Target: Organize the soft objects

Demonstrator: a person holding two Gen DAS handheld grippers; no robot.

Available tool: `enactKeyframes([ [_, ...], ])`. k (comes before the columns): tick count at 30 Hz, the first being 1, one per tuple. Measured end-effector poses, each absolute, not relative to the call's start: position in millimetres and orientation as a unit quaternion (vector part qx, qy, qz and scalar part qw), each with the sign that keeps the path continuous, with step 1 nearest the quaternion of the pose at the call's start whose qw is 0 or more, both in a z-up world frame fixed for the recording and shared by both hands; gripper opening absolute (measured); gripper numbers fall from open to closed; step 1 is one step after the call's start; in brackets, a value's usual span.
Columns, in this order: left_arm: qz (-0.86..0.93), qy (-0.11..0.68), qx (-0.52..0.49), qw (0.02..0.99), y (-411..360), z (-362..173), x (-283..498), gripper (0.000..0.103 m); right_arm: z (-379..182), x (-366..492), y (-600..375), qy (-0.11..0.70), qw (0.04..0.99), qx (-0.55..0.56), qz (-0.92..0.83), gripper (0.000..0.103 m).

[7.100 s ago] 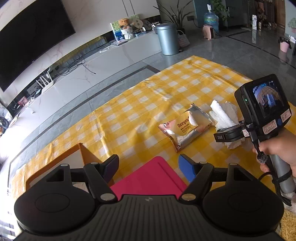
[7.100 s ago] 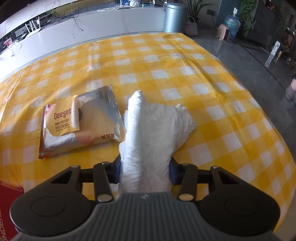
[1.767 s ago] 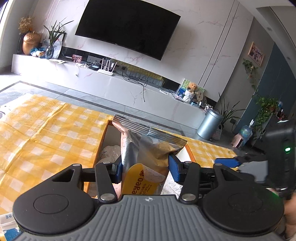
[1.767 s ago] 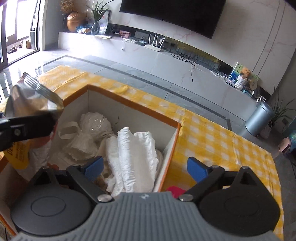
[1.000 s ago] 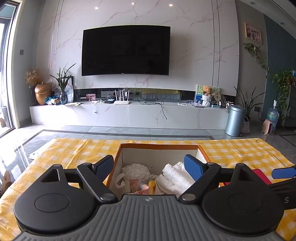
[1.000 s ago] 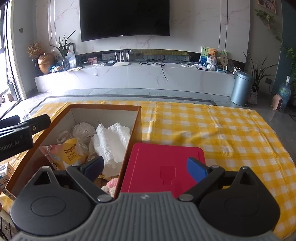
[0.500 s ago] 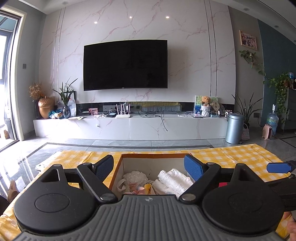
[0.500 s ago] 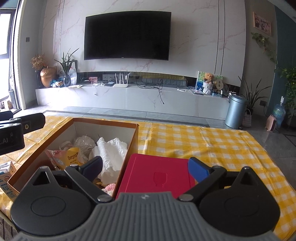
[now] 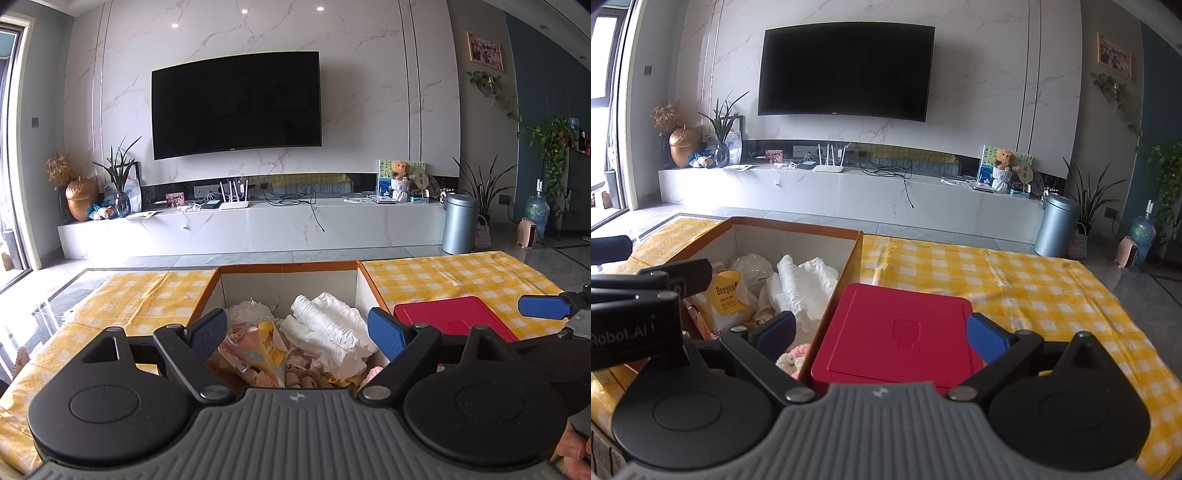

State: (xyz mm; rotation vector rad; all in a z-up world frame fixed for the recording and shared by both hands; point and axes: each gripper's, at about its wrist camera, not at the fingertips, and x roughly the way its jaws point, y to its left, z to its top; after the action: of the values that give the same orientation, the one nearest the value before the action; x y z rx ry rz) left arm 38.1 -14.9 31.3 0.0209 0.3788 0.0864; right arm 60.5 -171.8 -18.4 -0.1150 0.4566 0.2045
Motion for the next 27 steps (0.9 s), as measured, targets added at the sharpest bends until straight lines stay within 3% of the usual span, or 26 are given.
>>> enactKeyframes([
  [27,0.034,0.225,-0.006,0.974,-11.8,22.2,38.4,0.101,-24.5,64.7,-165.8,0.243,0.962,-0.073,0.102,0.097],
])
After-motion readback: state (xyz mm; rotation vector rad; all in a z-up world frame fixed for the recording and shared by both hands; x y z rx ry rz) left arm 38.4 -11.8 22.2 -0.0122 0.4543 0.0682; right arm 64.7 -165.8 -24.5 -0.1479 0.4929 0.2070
